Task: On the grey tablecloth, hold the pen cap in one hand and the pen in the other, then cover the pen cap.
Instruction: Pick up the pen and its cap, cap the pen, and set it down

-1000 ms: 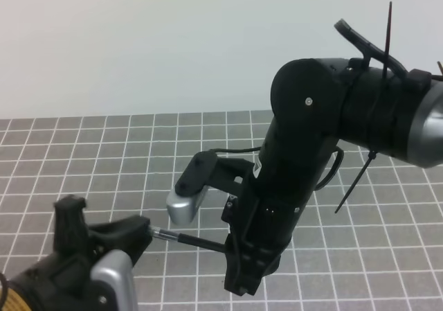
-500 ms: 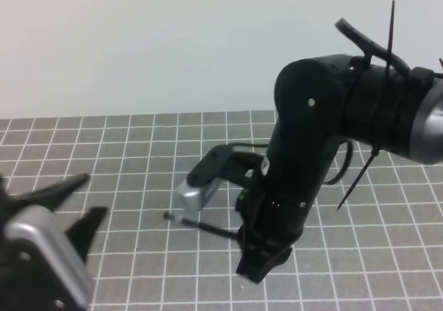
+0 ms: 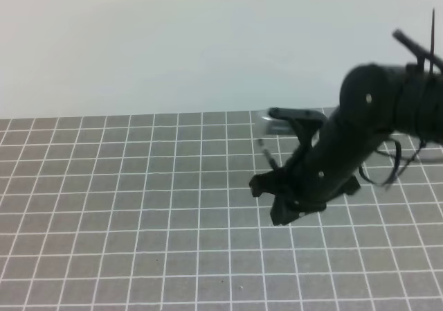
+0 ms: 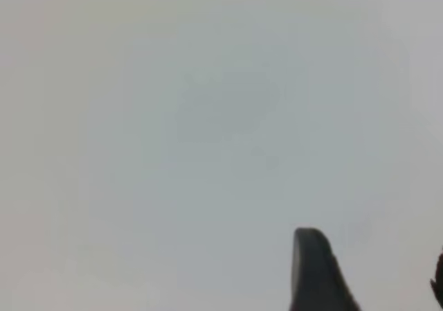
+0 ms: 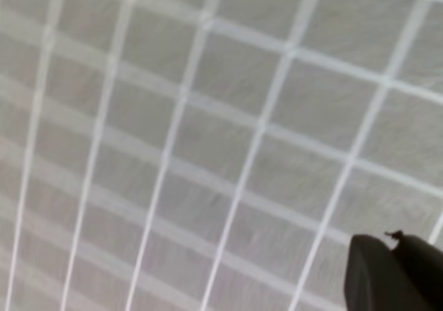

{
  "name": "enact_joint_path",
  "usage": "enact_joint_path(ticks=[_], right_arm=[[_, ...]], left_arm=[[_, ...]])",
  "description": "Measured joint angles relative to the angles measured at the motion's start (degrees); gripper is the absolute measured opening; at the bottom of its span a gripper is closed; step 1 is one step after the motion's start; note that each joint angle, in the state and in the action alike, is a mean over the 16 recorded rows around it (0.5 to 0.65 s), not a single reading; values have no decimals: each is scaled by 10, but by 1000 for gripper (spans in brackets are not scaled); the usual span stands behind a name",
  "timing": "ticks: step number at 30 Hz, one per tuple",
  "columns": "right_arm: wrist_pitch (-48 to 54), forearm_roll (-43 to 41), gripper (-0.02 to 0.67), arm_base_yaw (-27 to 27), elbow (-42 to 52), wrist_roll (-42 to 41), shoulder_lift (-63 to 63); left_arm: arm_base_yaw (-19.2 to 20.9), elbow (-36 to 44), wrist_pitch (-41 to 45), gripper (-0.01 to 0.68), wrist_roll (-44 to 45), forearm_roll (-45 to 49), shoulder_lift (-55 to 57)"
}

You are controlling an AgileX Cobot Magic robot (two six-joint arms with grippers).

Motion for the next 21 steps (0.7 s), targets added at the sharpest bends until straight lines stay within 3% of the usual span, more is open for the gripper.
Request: enact_joint_path(ticks=[9, 21], right_arm=[[-82, 1, 1, -18, 55, 89, 42], [-59, -6, 26, -18, 58, 52, 95]], left_arm=[[34, 3, -6, 340, -67, 1, -99], [36, 33, 126, 340, -89, -75, -162]])
